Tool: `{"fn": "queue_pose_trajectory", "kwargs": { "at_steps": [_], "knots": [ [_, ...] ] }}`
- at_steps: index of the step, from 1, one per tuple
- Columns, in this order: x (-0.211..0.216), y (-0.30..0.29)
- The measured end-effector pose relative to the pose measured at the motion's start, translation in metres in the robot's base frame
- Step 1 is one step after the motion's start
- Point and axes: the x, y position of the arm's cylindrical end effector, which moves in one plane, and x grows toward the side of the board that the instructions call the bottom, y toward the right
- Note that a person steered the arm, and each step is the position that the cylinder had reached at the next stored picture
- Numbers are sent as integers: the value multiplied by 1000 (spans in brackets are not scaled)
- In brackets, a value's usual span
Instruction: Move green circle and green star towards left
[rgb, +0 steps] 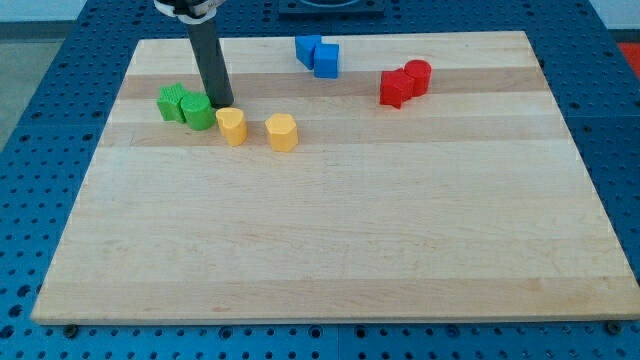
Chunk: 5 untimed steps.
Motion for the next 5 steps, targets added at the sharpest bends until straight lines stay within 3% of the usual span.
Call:
{"fn": "queue_pose_trajectory", "kwargs": {
  "at_steps": [2, 5],
  "knots": [
    [9, 13],
    [39, -25]
  ]
}}
